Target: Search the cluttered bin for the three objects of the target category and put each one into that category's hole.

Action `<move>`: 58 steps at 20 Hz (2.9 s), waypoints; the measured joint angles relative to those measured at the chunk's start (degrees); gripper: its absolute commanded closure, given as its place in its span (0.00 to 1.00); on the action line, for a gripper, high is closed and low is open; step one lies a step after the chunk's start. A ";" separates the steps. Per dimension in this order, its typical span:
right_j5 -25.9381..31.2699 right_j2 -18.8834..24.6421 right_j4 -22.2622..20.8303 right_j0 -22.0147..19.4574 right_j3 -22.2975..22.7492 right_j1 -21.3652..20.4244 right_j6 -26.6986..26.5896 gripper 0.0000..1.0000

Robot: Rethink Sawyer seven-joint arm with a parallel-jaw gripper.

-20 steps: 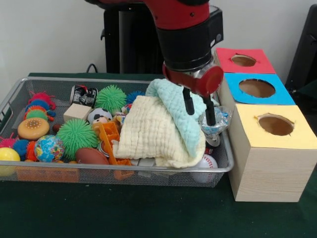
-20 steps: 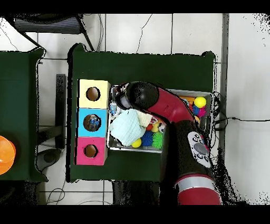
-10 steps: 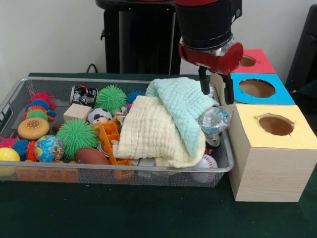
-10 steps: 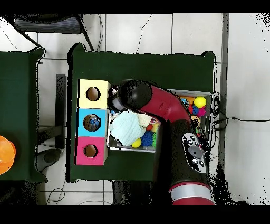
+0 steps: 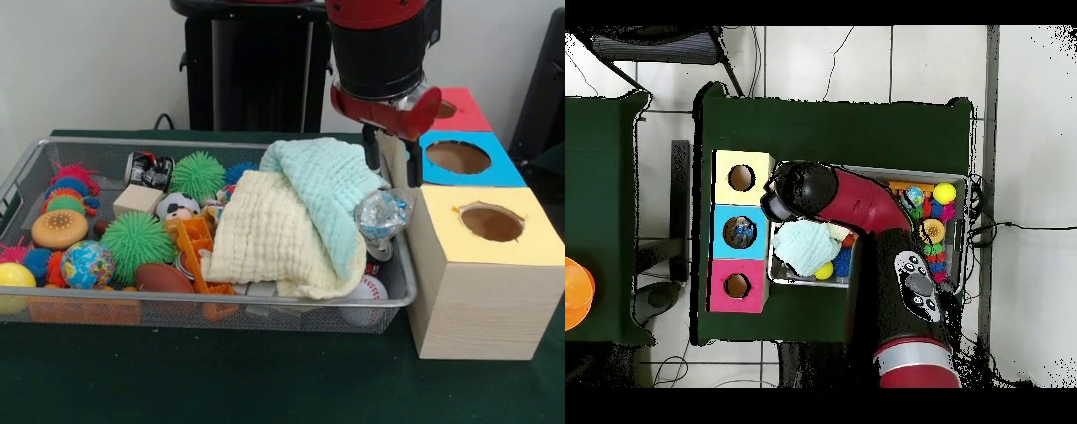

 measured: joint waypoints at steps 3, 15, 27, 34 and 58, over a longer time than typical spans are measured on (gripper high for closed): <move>-1.16 -0.01 -0.55 0.02 0.31 0.99 0.00 0.00; -10.26 0.00 -1.71 0.06 0.93 5.29 0.00 0.00; -12.61 -1.47 -1.66 2.11 -0.05 7.01 0.00 0.00; -12.02 -2.54 -1.67 3.48 -0.18 8.72 0.00 0.00; 12.19 -3.64 -5.51 4.36 -8.31 13.96 0.01 1.00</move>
